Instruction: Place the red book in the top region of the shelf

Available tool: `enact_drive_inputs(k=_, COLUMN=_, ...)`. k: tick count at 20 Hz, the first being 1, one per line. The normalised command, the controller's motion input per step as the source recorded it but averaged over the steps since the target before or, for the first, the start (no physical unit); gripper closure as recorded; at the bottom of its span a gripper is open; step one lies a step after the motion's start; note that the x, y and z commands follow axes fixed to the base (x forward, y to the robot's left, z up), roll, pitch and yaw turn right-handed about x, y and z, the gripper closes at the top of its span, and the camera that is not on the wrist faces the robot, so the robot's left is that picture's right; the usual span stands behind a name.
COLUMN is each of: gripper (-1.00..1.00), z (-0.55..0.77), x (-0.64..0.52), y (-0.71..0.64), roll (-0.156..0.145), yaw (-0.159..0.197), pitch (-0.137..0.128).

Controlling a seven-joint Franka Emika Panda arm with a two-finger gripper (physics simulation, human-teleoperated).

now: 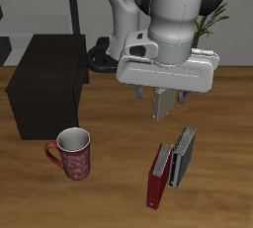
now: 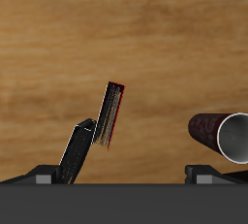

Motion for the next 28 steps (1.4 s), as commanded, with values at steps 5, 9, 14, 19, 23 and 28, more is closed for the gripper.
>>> enact_drive_inputs(k=5, gripper=-1.0, z=-0.21, x=0.2, y=-0.04, roll=0.011, yaw=-0.04, pitch=-0.051)
enact_drive_inputs(k=9, gripper=-1.0, z=-0.34, x=0.21, y=-0.19, roll=-0.013, yaw=-0.043, pitch=-0.019)
enact_drive_inputs(k=14, gripper=-1.0, z=-0.29, x=0.1, y=-0.04, roll=0.001, yaw=0.002, pitch=0.012)
enact_drive_inputs(k=19, gripper=-1.0, z=-0.32, x=0.06, y=0.06, roll=0.008, yaw=-0.013, pitch=0.019)
enact_drive_inputs(k=23, gripper=-1.0, z=-0.23, x=-0.02, y=0.17, roll=0.01, yaw=-0.013, pitch=-0.013)
enact_drive_inputs(k=28, gripper=-1.0, z=-0.22, x=0.09, y=0.07, roll=-0.001, yaw=-0.009, pitch=-0.006)
